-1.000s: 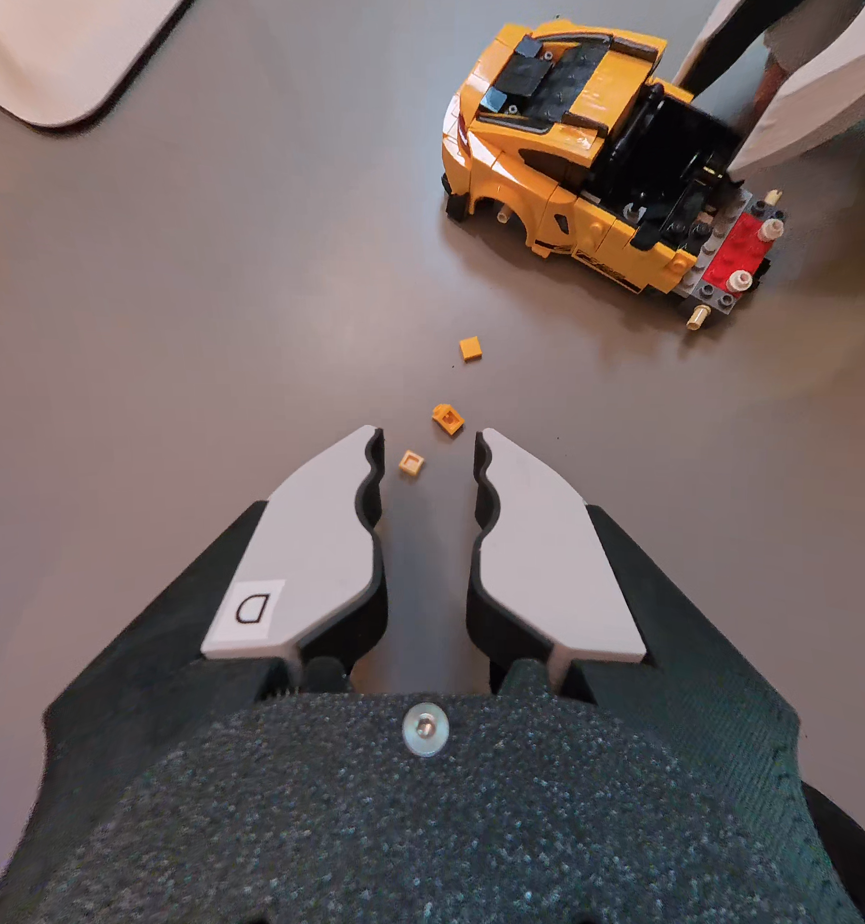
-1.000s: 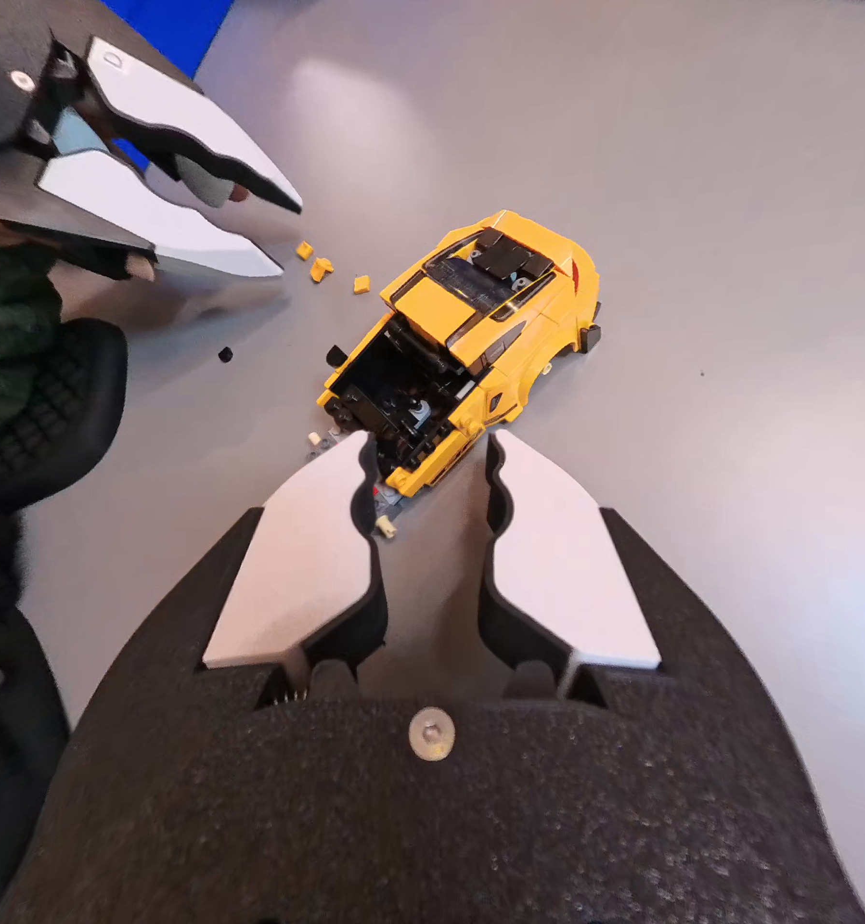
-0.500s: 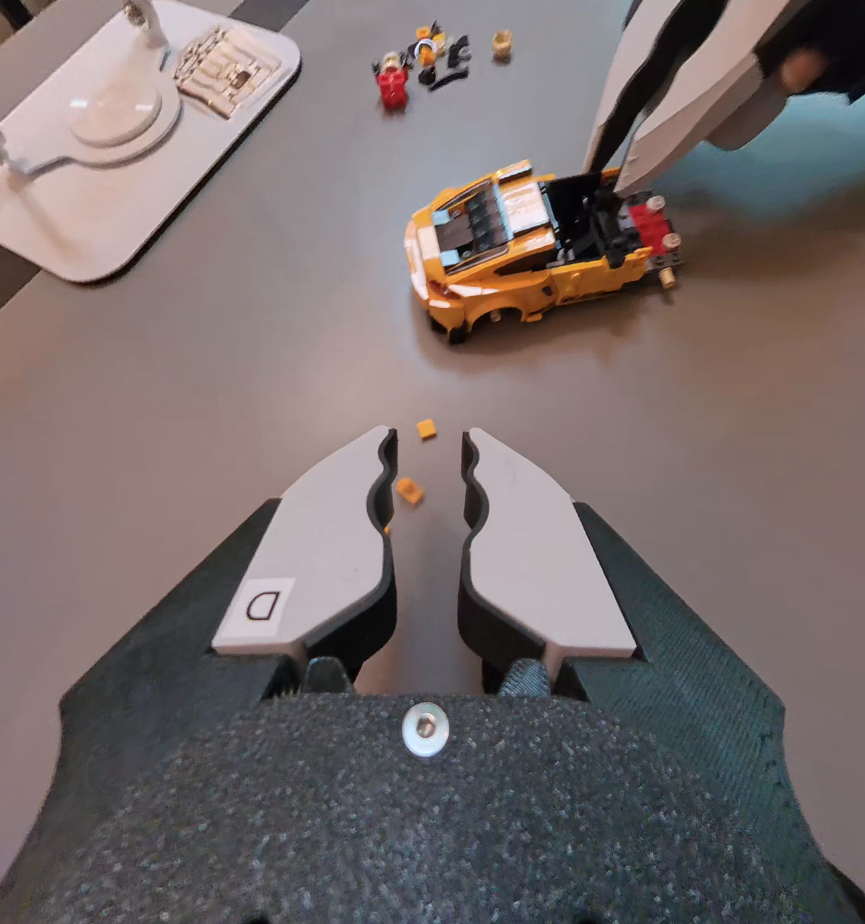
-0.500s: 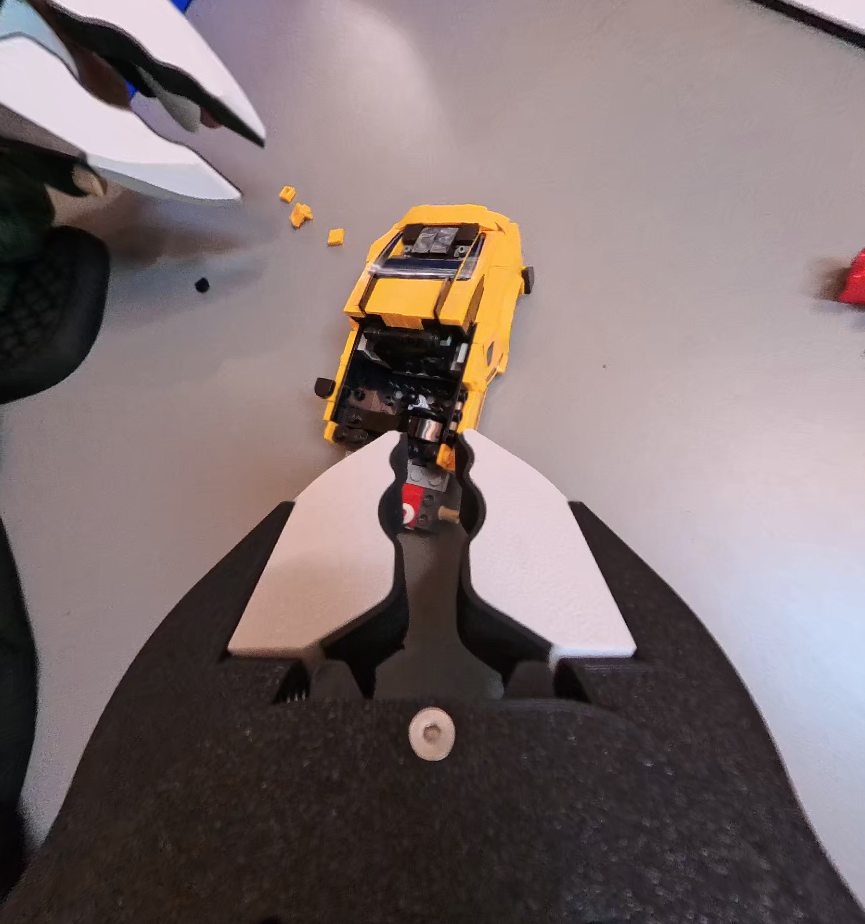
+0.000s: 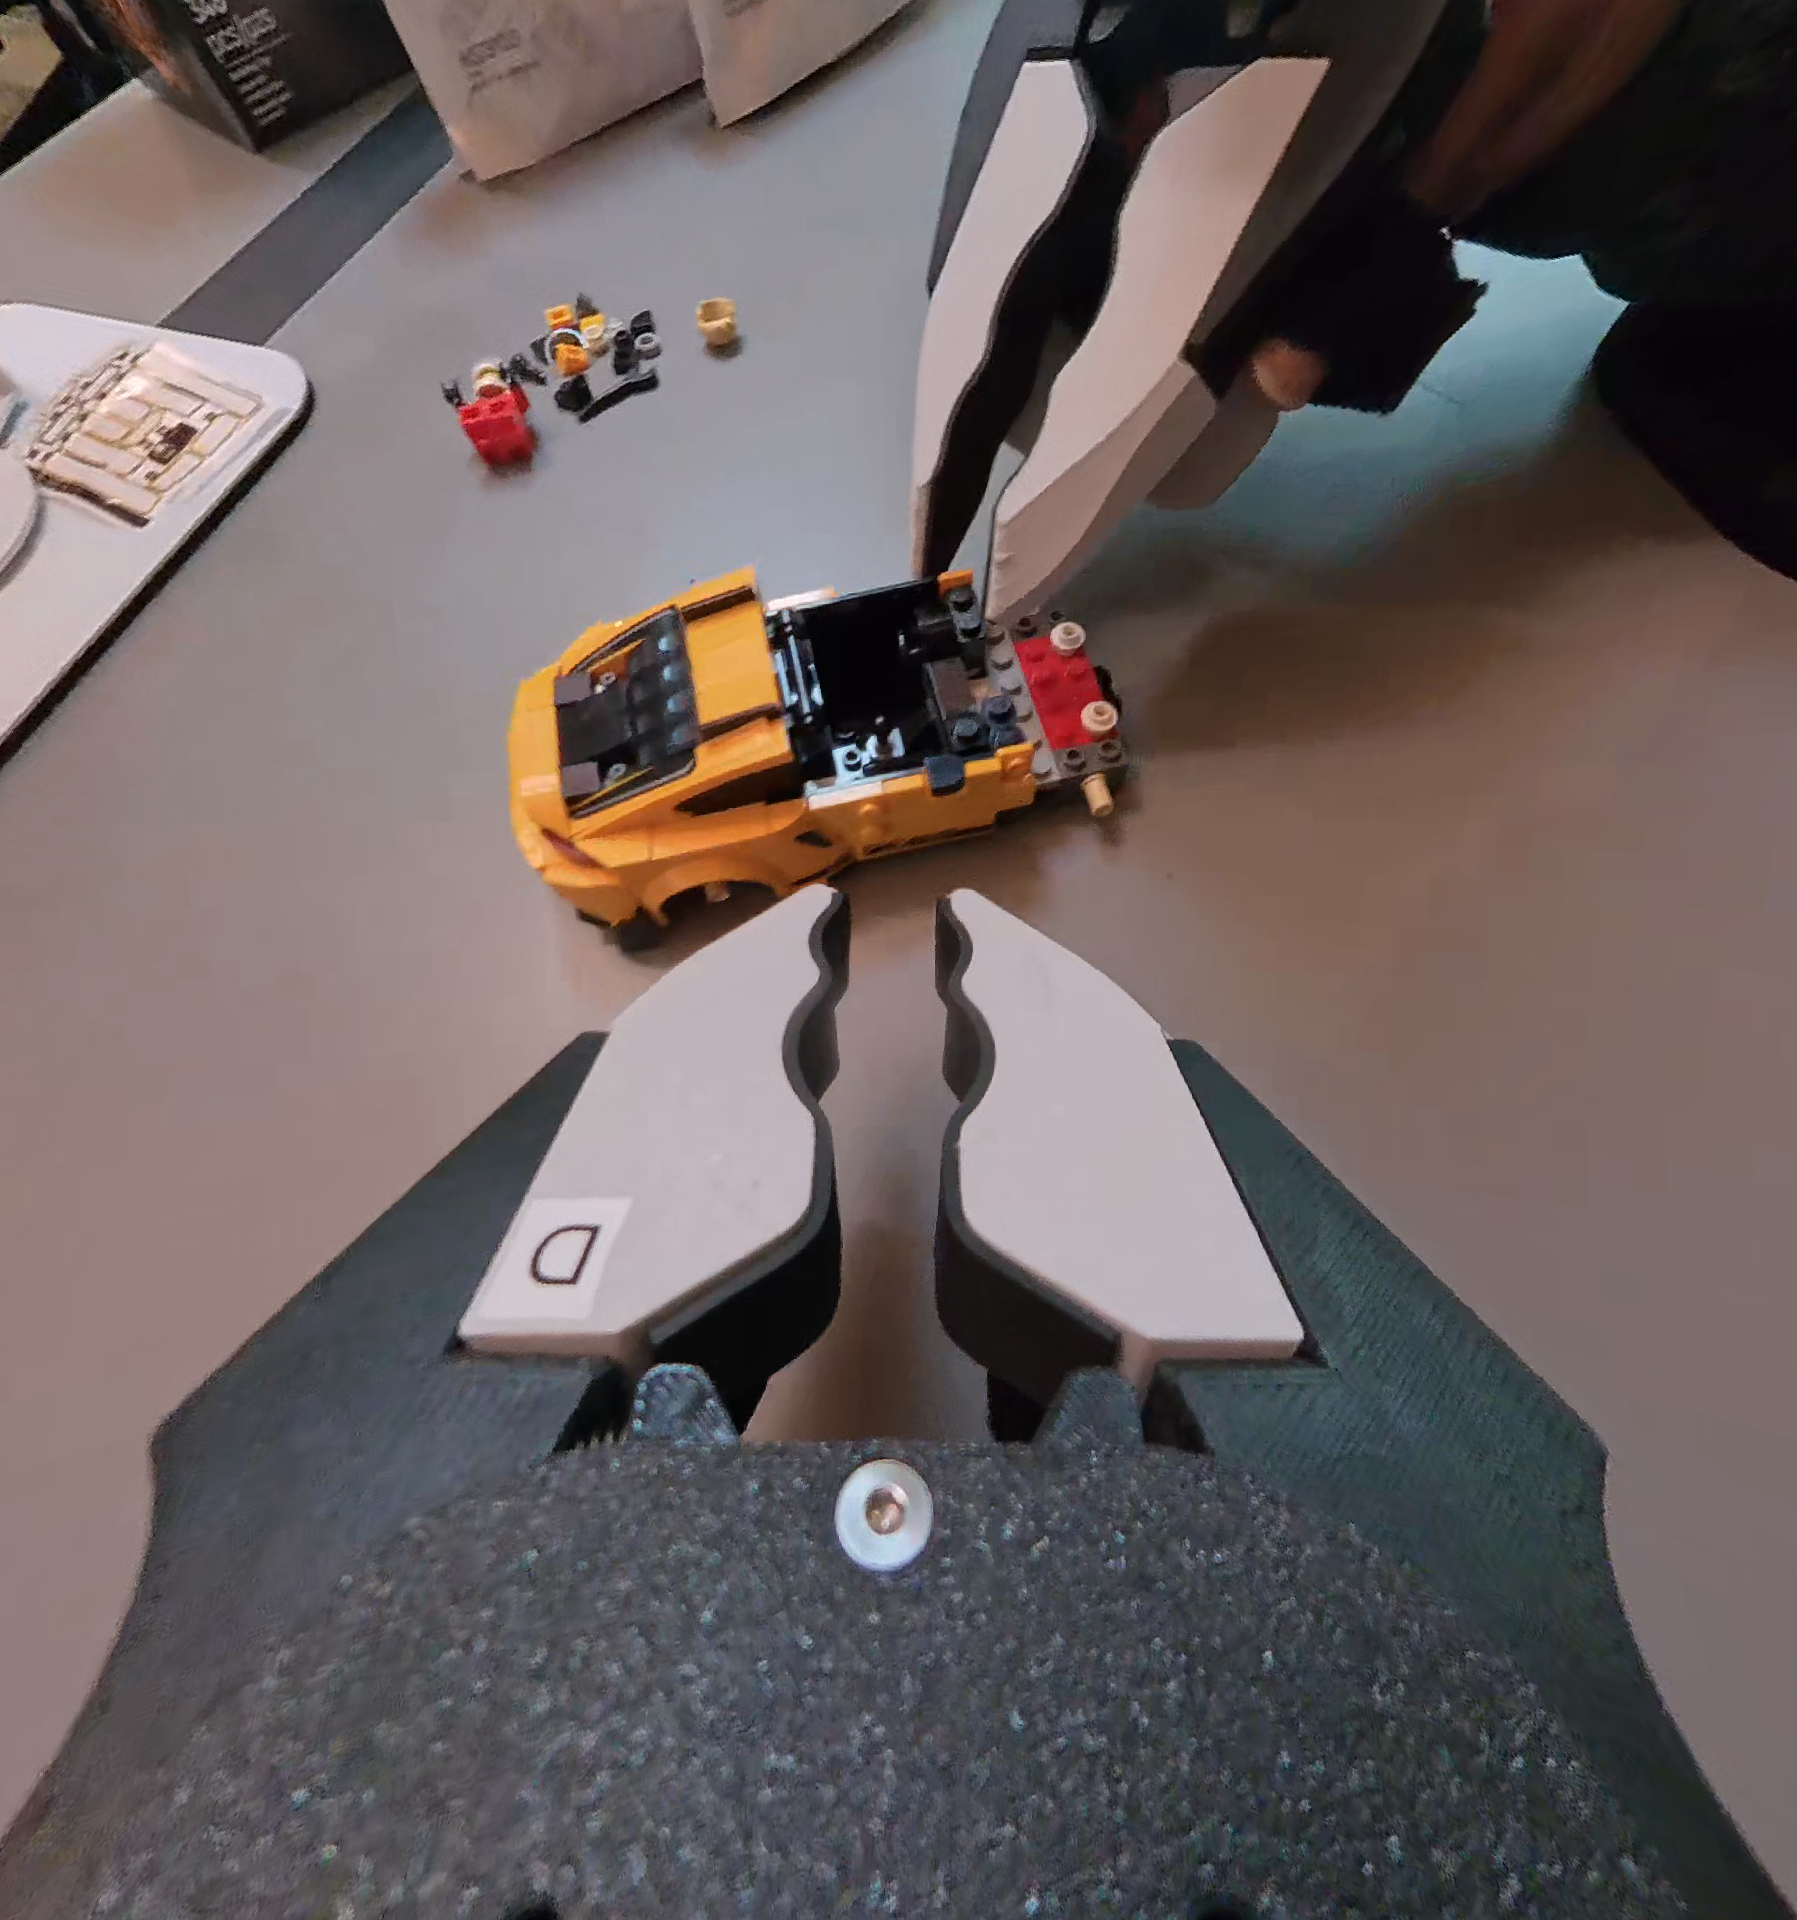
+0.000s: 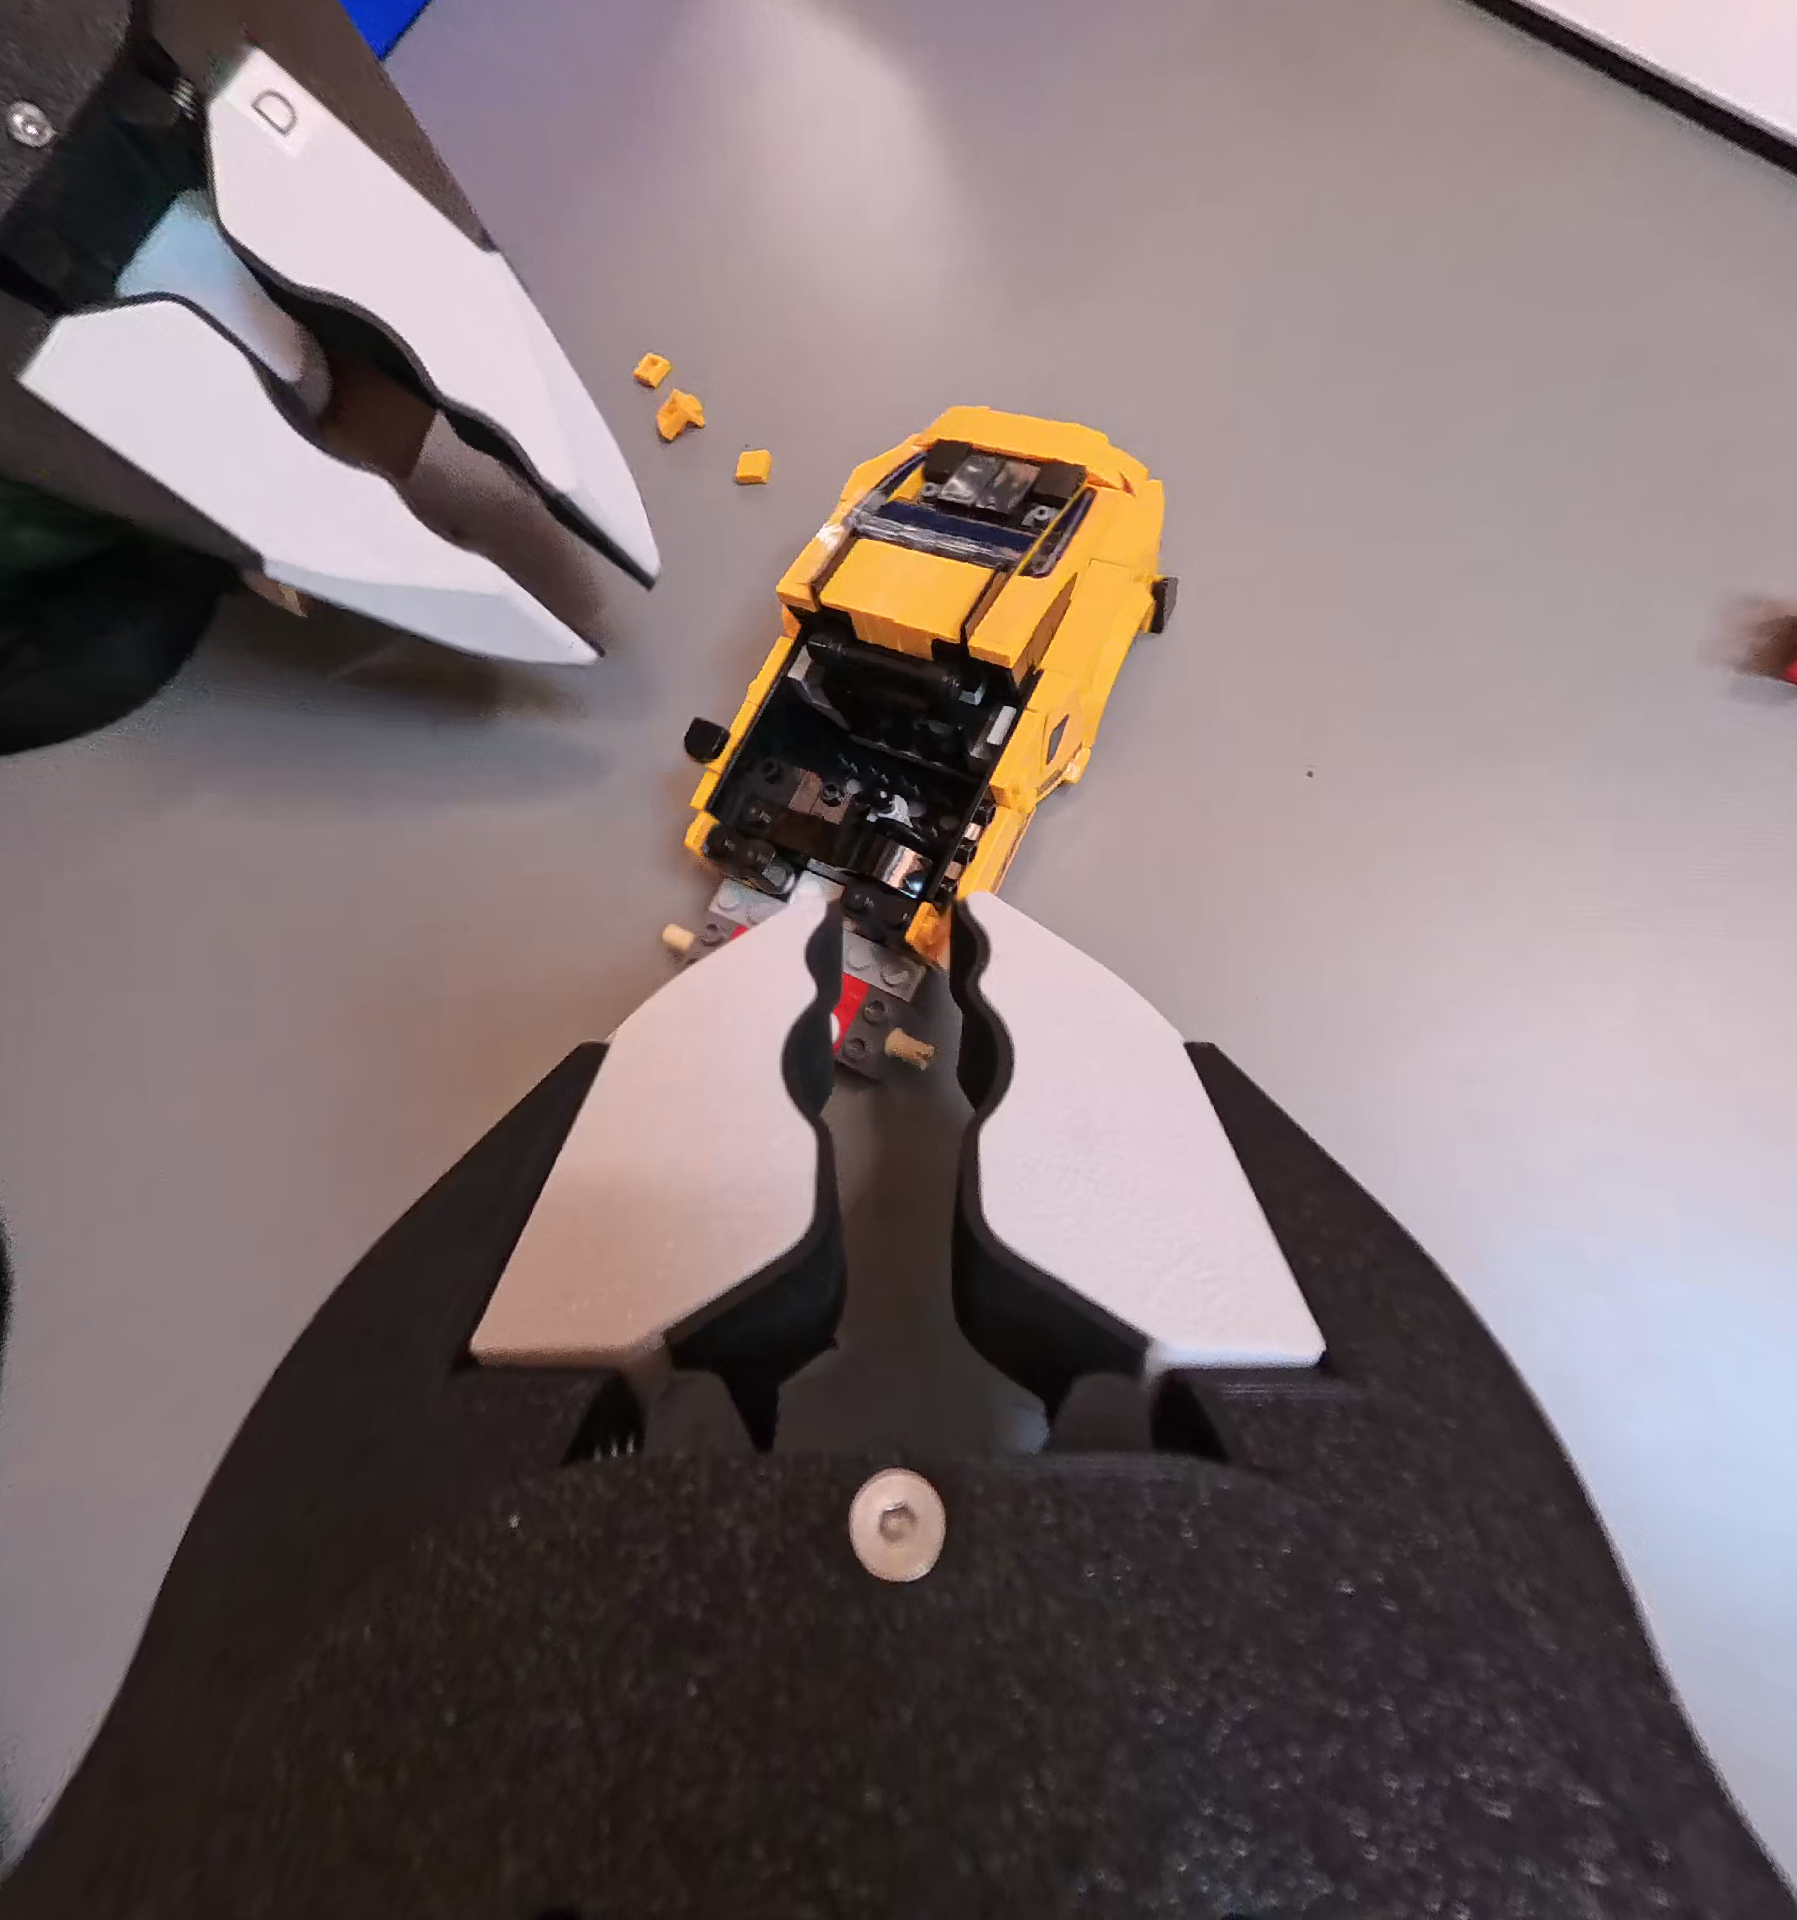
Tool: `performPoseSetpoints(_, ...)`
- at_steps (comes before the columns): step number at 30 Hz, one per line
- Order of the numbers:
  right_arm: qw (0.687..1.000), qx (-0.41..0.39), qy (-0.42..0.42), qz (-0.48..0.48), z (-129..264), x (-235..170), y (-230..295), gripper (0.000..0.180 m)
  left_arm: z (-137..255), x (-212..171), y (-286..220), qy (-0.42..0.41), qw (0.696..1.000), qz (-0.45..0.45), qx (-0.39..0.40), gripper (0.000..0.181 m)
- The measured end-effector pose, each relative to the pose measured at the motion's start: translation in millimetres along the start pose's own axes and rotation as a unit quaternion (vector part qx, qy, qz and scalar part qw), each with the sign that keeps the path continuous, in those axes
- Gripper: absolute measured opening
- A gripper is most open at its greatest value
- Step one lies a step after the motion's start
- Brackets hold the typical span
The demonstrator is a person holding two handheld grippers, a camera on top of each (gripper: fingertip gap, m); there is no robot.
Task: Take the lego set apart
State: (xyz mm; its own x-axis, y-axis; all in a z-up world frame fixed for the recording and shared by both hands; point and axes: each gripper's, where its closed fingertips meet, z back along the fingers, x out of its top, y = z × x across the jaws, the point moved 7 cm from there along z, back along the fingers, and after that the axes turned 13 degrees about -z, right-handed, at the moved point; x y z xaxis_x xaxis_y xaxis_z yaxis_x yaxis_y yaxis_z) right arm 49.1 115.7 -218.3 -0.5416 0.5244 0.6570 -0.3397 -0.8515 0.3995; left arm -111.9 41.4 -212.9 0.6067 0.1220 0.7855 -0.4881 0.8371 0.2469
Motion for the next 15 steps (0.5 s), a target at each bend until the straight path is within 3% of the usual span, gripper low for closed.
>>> performPoseSetpoints(9, 0.998, -0.009, -0.048, 0.042, 12, 9, 13, 0.018, -11, 7, -5, -0.006, 1.0, 0.002, -0.006, 0.014)
performPoseSetpoints(15, 0.987, -0.023, -0.046, 0.151, -4, 6, 40, 0.019, -22, 14, -9, -0.006, 1.0, -0.009, -0.003, 0.013)
